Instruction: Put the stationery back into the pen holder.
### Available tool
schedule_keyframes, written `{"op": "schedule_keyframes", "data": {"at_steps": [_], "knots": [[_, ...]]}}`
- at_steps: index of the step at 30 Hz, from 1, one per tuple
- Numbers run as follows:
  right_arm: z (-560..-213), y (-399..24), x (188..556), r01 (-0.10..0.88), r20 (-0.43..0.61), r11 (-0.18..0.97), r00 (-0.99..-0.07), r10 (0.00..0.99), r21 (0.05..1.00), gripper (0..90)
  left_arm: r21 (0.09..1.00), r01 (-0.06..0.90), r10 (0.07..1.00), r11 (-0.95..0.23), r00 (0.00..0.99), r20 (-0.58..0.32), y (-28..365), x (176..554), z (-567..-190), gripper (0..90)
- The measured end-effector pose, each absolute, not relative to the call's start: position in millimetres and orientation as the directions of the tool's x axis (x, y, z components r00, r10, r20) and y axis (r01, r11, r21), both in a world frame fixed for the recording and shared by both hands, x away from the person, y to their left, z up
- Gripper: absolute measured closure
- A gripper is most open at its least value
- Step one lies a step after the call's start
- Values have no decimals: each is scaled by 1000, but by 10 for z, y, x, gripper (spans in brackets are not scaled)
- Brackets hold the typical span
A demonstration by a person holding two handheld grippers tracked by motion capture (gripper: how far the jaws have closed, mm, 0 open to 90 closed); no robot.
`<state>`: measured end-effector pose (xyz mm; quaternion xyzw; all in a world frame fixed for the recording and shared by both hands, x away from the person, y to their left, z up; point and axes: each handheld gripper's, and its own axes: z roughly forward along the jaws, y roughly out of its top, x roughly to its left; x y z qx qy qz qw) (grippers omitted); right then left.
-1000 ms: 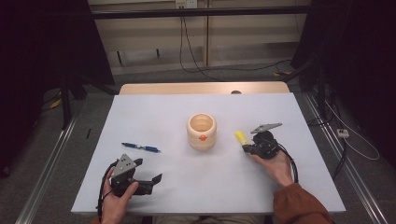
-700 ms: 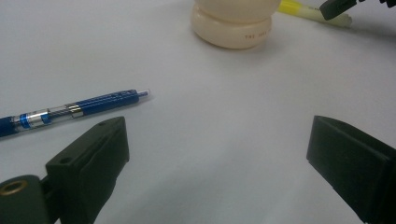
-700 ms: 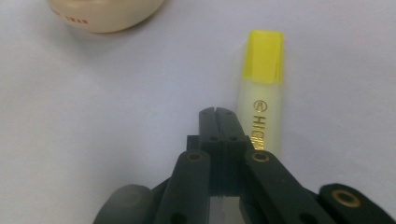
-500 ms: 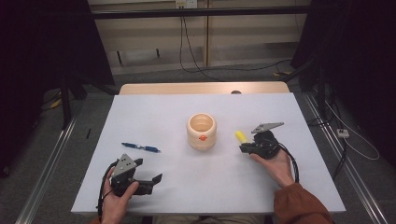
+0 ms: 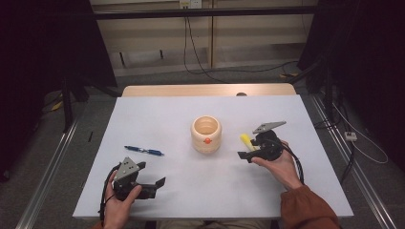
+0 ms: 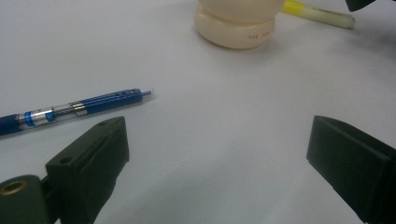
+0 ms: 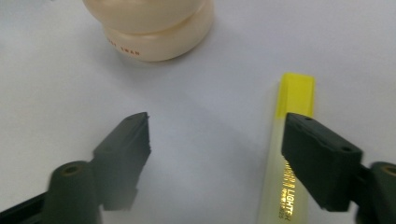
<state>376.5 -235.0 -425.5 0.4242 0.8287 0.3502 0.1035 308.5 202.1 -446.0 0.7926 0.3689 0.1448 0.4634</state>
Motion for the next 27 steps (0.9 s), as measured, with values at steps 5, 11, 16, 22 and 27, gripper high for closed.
{"op": "schedule_keyframes", "data": {"at_steps": [5, 11, 16, 22, 27], "knots": [[-4196, -2334, 3831, 639, 111, 391, -600, 792, 663, 111, 839, 451, 718, -303, 688, -111, 2020, 3089, -4463, 58], [-4247, -2359, 4002, 700, 109, 380, -545, 832, 605, 187, 839, 453, 722, -301, 683, -110, 2022, 3096, -4468, 58], [-4237, -2347, 4124, 708, 87, 405, -547, 832, 578, 320, 839, 457, 727, -296, 678, -112, 2021, 3101, -4471, 58], [-4213, -2321, 4270, 729, 60, 416, -528, 847, 544, 360, 843, 454, 733, -289, 671, -110, 2038, 3102, -4468, 57], [-4282, -2290, 4377, 753, 57, 435, -527, 848, 494, 464, 840, 455, 731, -294, 674, -109, 2036, 3104, -4467, 57]]}}
